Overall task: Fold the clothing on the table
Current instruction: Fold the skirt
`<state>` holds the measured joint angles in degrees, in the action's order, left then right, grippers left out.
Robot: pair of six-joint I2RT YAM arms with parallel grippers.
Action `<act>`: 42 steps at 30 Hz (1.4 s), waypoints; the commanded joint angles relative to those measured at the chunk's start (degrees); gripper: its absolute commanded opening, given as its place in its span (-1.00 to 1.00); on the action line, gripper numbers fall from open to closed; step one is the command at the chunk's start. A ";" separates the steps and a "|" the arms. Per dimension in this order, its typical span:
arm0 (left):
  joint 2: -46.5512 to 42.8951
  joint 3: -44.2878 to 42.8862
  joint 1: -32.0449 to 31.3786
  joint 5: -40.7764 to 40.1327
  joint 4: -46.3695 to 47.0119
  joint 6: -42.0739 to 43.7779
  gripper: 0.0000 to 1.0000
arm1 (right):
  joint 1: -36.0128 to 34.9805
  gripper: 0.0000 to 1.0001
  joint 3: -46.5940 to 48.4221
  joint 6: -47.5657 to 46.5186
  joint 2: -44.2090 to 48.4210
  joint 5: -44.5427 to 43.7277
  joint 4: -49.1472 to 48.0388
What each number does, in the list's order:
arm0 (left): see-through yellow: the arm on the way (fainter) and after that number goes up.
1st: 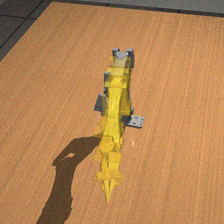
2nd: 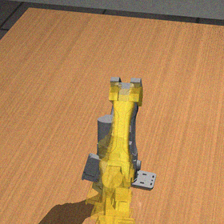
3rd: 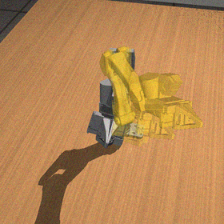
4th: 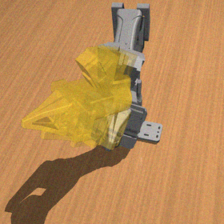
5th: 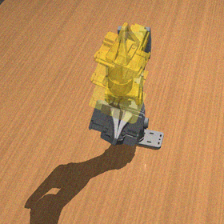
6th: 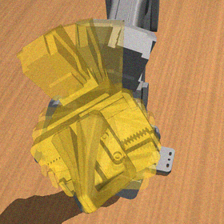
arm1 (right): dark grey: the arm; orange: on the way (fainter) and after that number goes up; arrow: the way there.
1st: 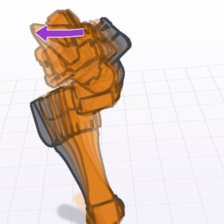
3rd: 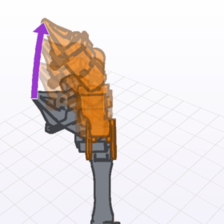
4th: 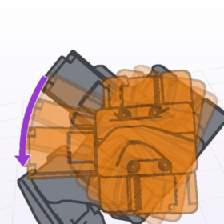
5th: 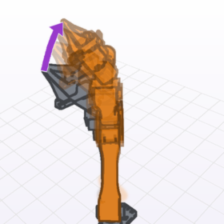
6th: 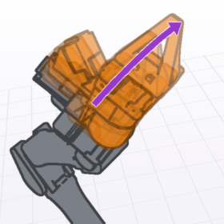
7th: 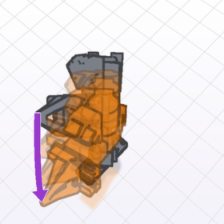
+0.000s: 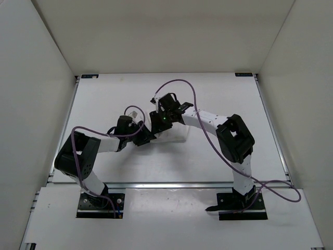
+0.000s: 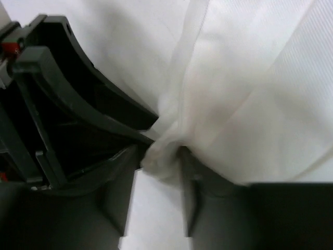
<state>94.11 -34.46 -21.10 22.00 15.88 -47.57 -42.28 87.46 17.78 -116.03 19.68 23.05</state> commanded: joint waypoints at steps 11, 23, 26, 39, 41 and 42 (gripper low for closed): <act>-17.72 10.20 5.98 0.59 -3.83 -1.65 0.30 | 6.06 0.36 -12.29 6.38 23.64 6.50 -10.20; -41.70 13.01 11.25 -2.93 -20.17 2.04 0.35 | 7.05 -0.18 -15.74 10.43 8.03 13.01 -24.54; -47.59 14.15 13.10 -3.01 -23.69 2.74 0.37 | 4.93 -0.21 -17.76 12.89 4.59 13.02 -27.09; -50.86 8.18 13.02 -1.78 -36.26 10.75 0.47 | 0.43 0.98 -9.23 -3.72 23.64 -11.16 4.53; -45.71 2.41 11.97 -0.56 -40.19 16.69 0.76 | 3.59 0.98 -11.59 -4.33 27.50 -9.57 10.40; -44.37 -0.58 11.70 -0.38 -42.92 18.11 0.97 | 5.35 0.98 -14.40 -4.59 30.57 -10.36 13.74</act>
<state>46.13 -26.87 -8.40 19.51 -20.78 -37.36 -42.11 75.92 16.82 -93.36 15.03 24.47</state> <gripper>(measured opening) 0.931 0.989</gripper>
